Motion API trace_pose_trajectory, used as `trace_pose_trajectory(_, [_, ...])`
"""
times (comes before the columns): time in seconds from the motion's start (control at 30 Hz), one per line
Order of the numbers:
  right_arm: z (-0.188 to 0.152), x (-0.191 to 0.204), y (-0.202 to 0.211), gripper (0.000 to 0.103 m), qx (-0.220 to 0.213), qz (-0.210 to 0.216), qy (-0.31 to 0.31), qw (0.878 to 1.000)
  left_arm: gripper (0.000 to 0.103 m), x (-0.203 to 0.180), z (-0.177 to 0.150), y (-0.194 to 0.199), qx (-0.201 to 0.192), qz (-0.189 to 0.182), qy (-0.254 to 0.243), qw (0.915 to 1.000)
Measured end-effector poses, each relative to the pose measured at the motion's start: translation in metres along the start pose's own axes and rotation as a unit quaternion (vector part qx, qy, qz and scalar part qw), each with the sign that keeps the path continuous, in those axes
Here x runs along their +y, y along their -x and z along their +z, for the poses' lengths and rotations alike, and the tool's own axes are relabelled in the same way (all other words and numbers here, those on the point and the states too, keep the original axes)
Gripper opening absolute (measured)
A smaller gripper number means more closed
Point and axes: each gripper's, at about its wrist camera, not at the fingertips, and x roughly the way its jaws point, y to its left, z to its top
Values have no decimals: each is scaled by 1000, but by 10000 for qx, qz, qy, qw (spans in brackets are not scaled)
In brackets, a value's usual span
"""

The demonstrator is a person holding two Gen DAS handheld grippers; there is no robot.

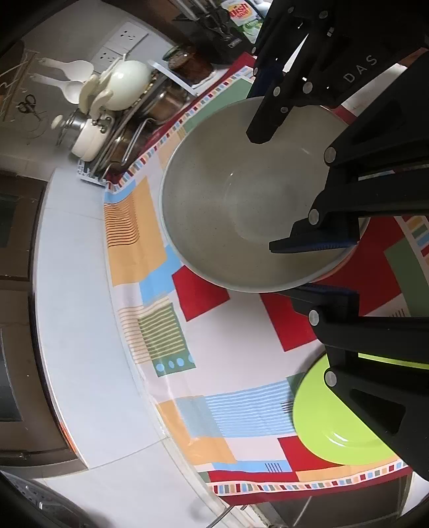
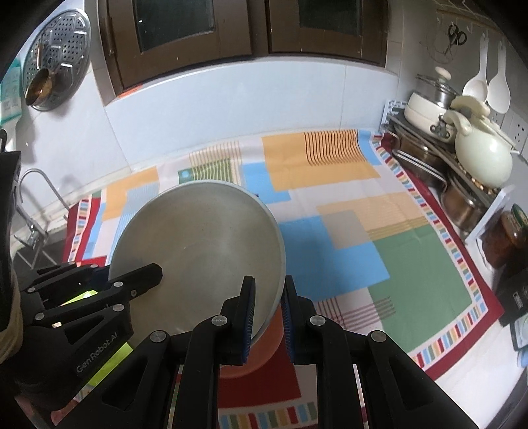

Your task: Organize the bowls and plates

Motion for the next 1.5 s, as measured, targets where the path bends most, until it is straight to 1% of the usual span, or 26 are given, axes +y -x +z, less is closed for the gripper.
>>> trace_pose_trajectory(0.17, [-12, -1, -4, 17, 118, 44, -30, 9999, 18, -2, -10, -7, 146, -5, -56, 9999])
trace_pose_trajectory(0.43, [-20, -6, -19, 17, 284, 113, -107, 9995, 19, -4, -19, -27, 388, 9, -60, 9992])
trace_pose_trajectory(0.7, [-25, -14, -40, 17, 502, 298, -261, 9980, 19, -5, -20, -36, 419, 125, -82, 9990])
trace_pose_trajectory(0.83, [-26, -14, -41, 17, 468, 297, -213, 9982, 19, -8, -21, -37, 379, 206, -164, 9989])
trace_pose_trajectory(0.93, [-26, -14, -41, 17, 469, 304, -168, 9983, 20, -8, -22, -37, 388, 187, -194, 9989])
trace_pose_trajectory(1.0, [-26, -15, -41, 18, 475, 325, -162, 9982, 23, -7, -21, -36, 401, 164, -192, 9989])
trace_pose_trajectory(1.07, [-26, -16, -41, 18, 474, 363, -215, 9980, 36, -6, -20, -33, 369, 198, -164, 9990])
trace_pose_trajectory(1.1, [-26, -16, -41, 18, 487, 372, -213, 9979, 40, -6, -20, -30, 285, 258, -180, 9991])
trace_pose_trajectory(1.17, [-25, -16, -39, 27, 446, 397, -173, 9981, 55, -9, -18, -20, 30, 455, -298, 9985])
trace_pose_trajectory(1.2, [-24, -16, -36, 36, 388, 415, -152, 9983, 58, -9, -17, -16, -59, 504, -354, 9981])
trace_pose_trajectory(1.23, [-23, -16, -34, 40, 327, 433, -147, 9984, 60, -10, -16, -13, -140, 572, -392, 9975])
trace_pose_trajectory(1.27, [-22, -16, -30, 42, 218, 436, -165, 9987, 60, -9, -15, -10, -177, 607, -392, 9972])
trace_pose_trajectory(1.33, [-19, -18, -25, 50, 80, 395, -239, 9989, 60, -6, -12, -6, -246, 612, -339, 9972])
trace_pose_trajectory(1.4, [-18, -19, -21, 54, -43, 389, -327, 9987, 61, -1, -10, -6, -262, 598, -270, 9975])
trace_pose_trajectory(1.5, [-16, -18, -25, 55, 10, 314, -367, 9988, 62, 6, -9, -15, -103, 553, -222, 9982])
